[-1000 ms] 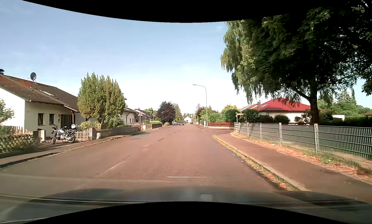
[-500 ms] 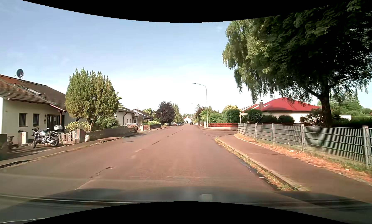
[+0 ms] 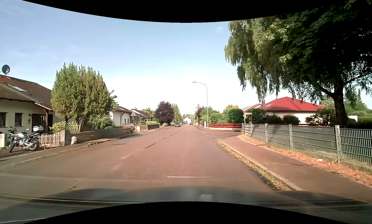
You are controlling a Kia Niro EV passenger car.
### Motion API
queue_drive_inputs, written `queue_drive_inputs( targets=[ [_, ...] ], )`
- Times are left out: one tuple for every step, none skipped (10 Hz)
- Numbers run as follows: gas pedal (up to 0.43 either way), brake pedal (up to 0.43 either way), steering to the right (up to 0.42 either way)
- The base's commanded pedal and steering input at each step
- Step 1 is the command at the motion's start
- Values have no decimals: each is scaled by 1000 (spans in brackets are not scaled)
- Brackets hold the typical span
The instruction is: Follow the waypoints while adhering to traffic rules and regulations
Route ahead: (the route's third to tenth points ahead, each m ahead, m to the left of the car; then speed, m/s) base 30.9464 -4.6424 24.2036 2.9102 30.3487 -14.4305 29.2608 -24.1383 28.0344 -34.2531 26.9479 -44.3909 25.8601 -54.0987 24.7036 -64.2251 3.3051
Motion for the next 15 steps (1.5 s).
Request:
queue_drive_inputs(
  targets=[
    [0, 0, 0],
    [0, 0, 0],
    [0, 0, 0],
    [0, 0, 0],
    [0, 0, 0],
    [0, 0, -1],
    [0, 0, -1],
    [0, 0, 1],
    [0, 0, 1],
    [0, 0, 1],
    [0, 0, 2],
    [0, 0, 1],
    [0, 0, 2],
    [0, 0, 2],
    [0, 0, 1]
  ],
)
